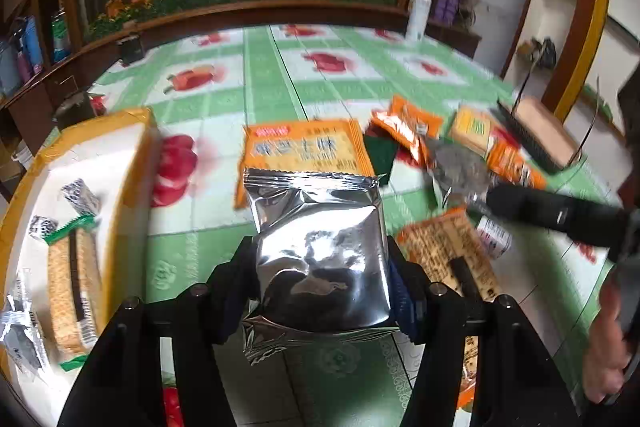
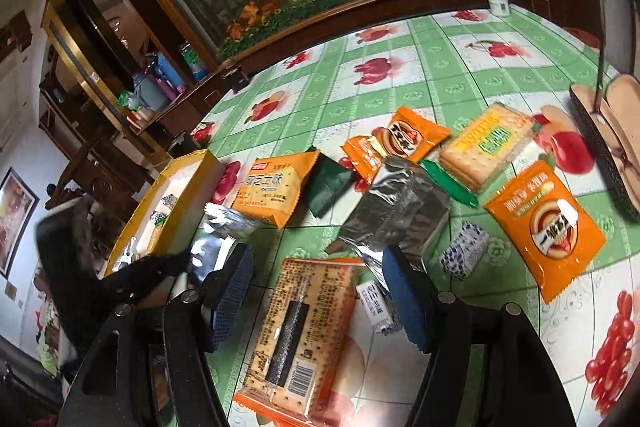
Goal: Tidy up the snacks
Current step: 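Move the left gripper back to the pile and grasp the silver foil packet, then close the right gripper on the long brown cracker pack while the left gripper holds the silver packet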
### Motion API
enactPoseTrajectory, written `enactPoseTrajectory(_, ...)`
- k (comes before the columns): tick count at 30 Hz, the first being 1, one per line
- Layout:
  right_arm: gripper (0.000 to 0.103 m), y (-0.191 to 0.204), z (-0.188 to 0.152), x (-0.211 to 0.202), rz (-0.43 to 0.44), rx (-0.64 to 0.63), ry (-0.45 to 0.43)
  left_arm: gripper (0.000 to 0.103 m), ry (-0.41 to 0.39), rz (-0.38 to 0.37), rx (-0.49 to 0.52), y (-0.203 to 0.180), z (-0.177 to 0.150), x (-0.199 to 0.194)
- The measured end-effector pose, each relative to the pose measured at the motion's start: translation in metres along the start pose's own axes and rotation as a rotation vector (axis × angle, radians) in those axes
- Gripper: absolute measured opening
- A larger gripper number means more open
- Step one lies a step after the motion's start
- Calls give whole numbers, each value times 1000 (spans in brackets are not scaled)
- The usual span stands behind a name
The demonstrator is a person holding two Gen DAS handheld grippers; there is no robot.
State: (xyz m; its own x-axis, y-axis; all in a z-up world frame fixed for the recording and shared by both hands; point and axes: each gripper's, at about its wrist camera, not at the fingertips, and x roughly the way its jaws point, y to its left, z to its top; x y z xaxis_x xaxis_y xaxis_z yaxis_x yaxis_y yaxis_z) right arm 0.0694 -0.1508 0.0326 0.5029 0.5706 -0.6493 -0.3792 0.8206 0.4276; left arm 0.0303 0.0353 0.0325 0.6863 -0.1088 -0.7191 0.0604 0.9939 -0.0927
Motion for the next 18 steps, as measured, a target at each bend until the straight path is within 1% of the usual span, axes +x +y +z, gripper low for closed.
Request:
enactPoseTrajectory(4, 73, 15, -23, -4, -14, -26, 38, 60, -46, 17, -40, 11, 5, -11)
enactPoseTrajectory(6, 74, 24, -36, 1, -38, -49, 82, 60, -60, 20, -65, 17, 6, -16)
enactPoseTrajectory(8, 74, 31, -44, 9, -90, -74, 119, 60, -69, 27, -68, 19, 7, -18)
enactPoseTrajectory(9, 74, 33, -46, 12, -112, -84, 122, 60, -74, 32, -65, 19, 8, -20)
enactPoseTrajectory(11, 74, 37, -46, 19, -157, -106, 137, 60, -91, 46, -59, 18, 7, -24)
enactPoseTrajectory(13, 74, 43, -44, 27, -178, -123, 162, 60, -101, 54, -55, 18, 6, -26)
enactPoseTrajectory(15, 74, 51, -42, 34, -222, -160, 181, 60, -106, 52, -70, 22, 7, -27)
enactPoseTrajectory(18, 73, 61, -41, 46, -334, -239, 192, 60, -99, 51, -93, 27, 8, -26)
